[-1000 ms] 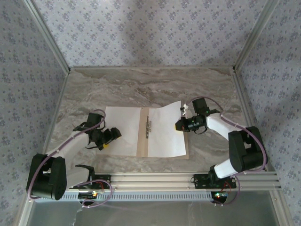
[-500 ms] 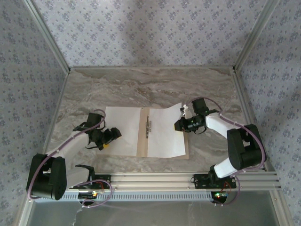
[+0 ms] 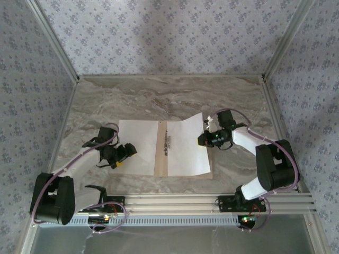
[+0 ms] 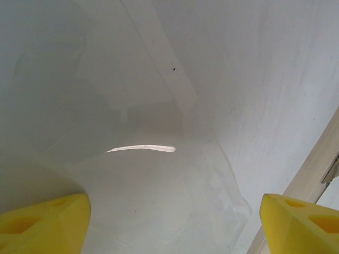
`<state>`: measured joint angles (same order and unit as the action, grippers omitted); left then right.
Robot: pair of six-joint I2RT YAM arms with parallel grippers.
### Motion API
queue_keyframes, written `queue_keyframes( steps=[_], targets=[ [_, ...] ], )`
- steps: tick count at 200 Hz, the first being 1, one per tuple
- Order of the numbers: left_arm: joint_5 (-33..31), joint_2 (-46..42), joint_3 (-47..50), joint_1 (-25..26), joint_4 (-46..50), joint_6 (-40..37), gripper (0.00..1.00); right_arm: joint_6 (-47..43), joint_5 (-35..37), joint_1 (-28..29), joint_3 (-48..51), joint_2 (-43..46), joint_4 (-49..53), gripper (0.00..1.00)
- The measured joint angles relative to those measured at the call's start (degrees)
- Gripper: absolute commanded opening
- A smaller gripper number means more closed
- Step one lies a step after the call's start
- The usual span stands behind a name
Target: Put the files into the folder
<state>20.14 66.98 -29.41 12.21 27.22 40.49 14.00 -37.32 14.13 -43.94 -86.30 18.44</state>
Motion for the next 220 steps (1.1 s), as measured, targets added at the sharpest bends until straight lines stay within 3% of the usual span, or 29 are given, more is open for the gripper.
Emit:
queue_keyframes(
  steps=[147,190,220],
  targets=[
    [0.0,0.0,0.0,0.0,0.0,0.0,0.83,4.4,0.0,-0.4,4.4,0.5,-4.8,0.04],
    [0.0,0.0,0.0,0.0,0.0,0.0,0.83,4.9,0.1,-0.5,4.4,0.6,-5.0,0.29],
    [0.0,-0.2,0.0,0.0,0.0,0.0,0.83,4.5,0.9,-0.5,4.4,0.8,-4.4,0.41]
  ],
)
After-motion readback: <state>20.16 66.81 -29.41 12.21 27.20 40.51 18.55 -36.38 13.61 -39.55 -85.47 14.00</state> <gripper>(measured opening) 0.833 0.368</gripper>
